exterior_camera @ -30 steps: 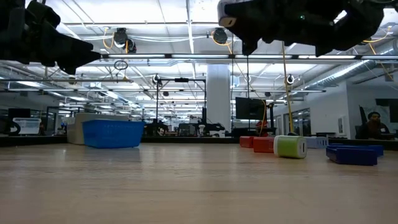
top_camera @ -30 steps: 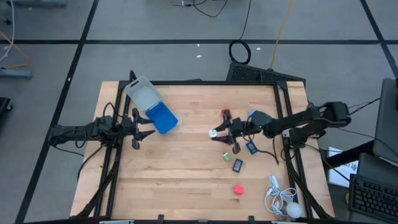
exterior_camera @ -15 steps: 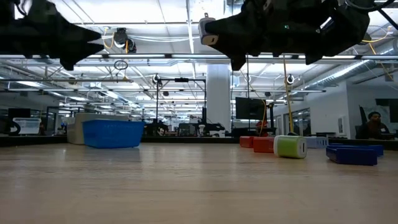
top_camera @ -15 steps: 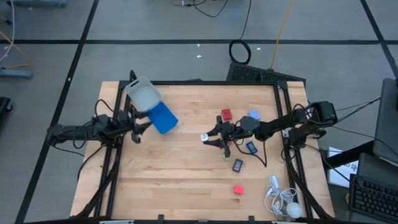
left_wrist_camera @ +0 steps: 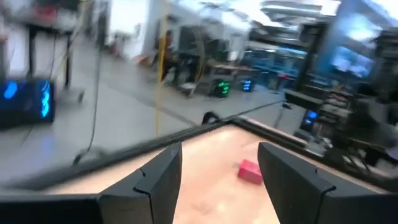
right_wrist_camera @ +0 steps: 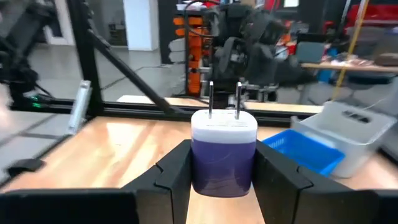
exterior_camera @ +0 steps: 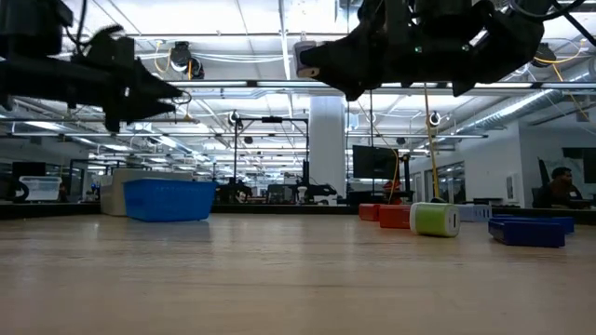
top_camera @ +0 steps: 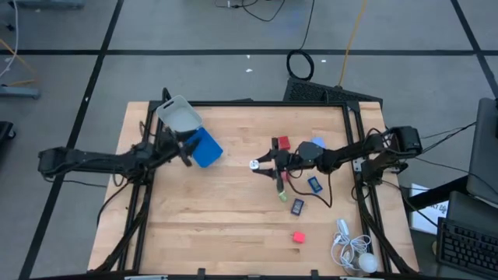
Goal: Pick & Place Office items
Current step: Put the violet charger adapter into the gray bin
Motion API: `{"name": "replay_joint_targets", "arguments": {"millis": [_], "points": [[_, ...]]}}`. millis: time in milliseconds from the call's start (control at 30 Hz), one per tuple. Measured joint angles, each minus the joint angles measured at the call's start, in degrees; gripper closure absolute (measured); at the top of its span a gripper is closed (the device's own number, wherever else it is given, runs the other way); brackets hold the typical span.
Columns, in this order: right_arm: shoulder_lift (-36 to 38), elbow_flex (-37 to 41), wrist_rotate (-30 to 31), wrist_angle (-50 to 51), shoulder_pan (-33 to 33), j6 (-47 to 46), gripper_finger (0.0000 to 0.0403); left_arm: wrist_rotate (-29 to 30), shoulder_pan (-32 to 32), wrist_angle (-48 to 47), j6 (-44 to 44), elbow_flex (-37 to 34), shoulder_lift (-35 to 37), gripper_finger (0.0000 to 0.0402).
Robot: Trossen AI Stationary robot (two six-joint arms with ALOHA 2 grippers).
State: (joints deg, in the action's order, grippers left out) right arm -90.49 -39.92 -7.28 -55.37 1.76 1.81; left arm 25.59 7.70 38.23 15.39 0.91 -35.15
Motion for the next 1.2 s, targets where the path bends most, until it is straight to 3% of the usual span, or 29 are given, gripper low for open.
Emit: {"name": "replay_joint_targets", "arguments": {"millis": [100, 200, 367, 567, 733, 933, 1033, 1200], "points": [[0.1, -0.38, 0.03, -0.01, 1.33, 0.36, 0.0272, -4.84, 0.83, 2.33, 8.68, 0.0, -6.02, 0.0187], [0.08, -0.38, 0.03, 1.15, 1.7, 0.35, 0.0272, -7.18, 0.43, 5.54, 8.98, 0.88, -12.13, 0.0187], [0.1, -0.38, -0.36, 0.03, 1.34, -1.6, 0.0272, -7.3, -2.33, 6.7, 2.55, 7.02, -21.97, 0.0158], [0.1, -0.99, -0.42, -0.14, 1.16, -3.95, 0.0272, -7.35, -7.83, 6.12, -12.02, 21.89, -37.04, 0.0099], [0.1, -1.16, -1.6, -0.63, 1.35, -4.36, 0.0272, -7.12, -11.33, -4.33, -22.41, 32.86, -46.24, 0.0071], [0.1, -1.21, -13.29, -6.38, 2.43, -10.83, 0.0272, -4.14, -13.86, -13.83, -26.93, 40.43, -52.93, 0.0077], [0.1, -1.23, -15.9, -6.57, 2.41, -11.21, 0.0272, -2.69, -15.08, -13.66, -25.5, 42.15, -53.84, 0.0086], [0.1, -1.23, -18.48, -4.99, 2.25, -11.26, 0.0272, -5.34, -16.48, -11.68, -18.58, 42.91, -52.97, 0.0102]]}}
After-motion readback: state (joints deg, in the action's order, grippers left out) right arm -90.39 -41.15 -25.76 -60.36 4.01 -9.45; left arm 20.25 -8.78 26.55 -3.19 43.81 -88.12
